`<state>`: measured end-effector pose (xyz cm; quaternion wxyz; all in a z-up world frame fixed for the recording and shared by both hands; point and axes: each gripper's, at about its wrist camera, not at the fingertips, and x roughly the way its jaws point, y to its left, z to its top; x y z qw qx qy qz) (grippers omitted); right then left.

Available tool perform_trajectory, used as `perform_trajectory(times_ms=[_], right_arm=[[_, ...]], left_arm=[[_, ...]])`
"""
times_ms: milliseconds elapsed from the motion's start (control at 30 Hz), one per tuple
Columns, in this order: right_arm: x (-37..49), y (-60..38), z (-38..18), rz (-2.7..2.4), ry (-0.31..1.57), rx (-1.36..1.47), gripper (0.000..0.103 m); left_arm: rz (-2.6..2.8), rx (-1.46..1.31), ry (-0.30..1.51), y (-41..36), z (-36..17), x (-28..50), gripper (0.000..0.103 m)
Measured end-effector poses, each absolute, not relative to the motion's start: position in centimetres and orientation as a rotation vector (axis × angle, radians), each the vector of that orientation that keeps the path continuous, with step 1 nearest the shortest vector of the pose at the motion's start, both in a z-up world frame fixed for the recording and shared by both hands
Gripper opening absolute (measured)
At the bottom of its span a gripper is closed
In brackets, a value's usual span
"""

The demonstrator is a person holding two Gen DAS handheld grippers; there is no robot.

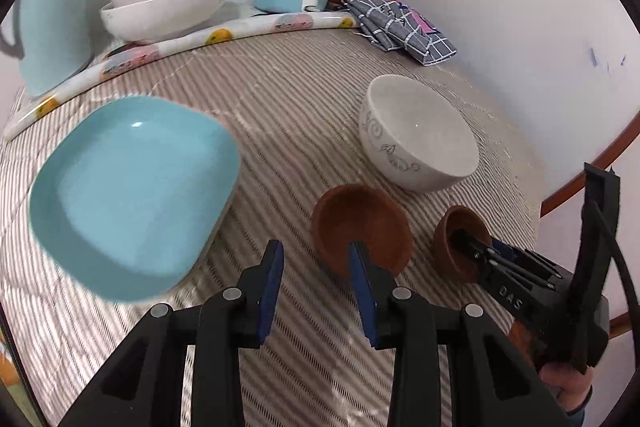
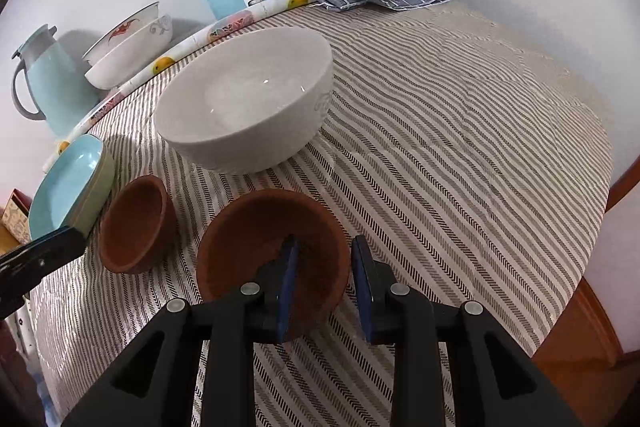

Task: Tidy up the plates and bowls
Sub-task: 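Close the left tool on one brown clay bowl rim while the right tool grasps the other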

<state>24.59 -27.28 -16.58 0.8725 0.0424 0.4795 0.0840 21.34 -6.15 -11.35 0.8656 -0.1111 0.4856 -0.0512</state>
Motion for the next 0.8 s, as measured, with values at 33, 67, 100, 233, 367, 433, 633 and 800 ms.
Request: perform_trajectory(times_ms=[33, 67, 100, 233, 367, 433, 633, 800], right_arm=[[24.6, -27.3, -16.6, 0.177, 1.003, 0.094, 0.027], [24.7, -27.3, -16.6, 0.18, 1.003, 0.093, 0.027], [24.7, -27.3, -16.6, 0.184, 1.002, 0.084, 0.027], [24.8, -27.2, -16.6, 0.186, 1.002, 0.064, 0.031], [24.8, -27.6, -16.7, 0.18, 0.998, 0.075, 0.038], [24.8, -27.7, -16.8, 0.174, 0.995, 0.068, 0.043], [24.6, -27.7, -16.7, 0.177, 0.969, 0.051, 0.045], [24.7, -28.0, -16.8, 0.168, 0.959, 0.069, 0.051]], left_arm=[[-0.106, -0.212, 1.019, -6.5, -11.5, 21.8, 0.033], [-0.105, -0.197, 1.017, -6.7, -11.7, 22.2, 0.033], [-0.099, -0.191, 1.015, -6.8, -11.9, 22.5, 0.033], [-0.078, -0.194, 1.05, -7.1, -12.9, 23.8, 0.032], [-0.063, -0.184, 1.099, -7.5, -14.4, 24.5, 0.033], [-0.056, -0.181, 1.083, -7.7, -14.4, 24.4, 0.033], [-0.056, -0.165, 1.058, -8.2, -14.5, 24.7, 0.033], [-0.068, -0.186, 1.014, -8.1, -14.5, 24.5, 0.033]])
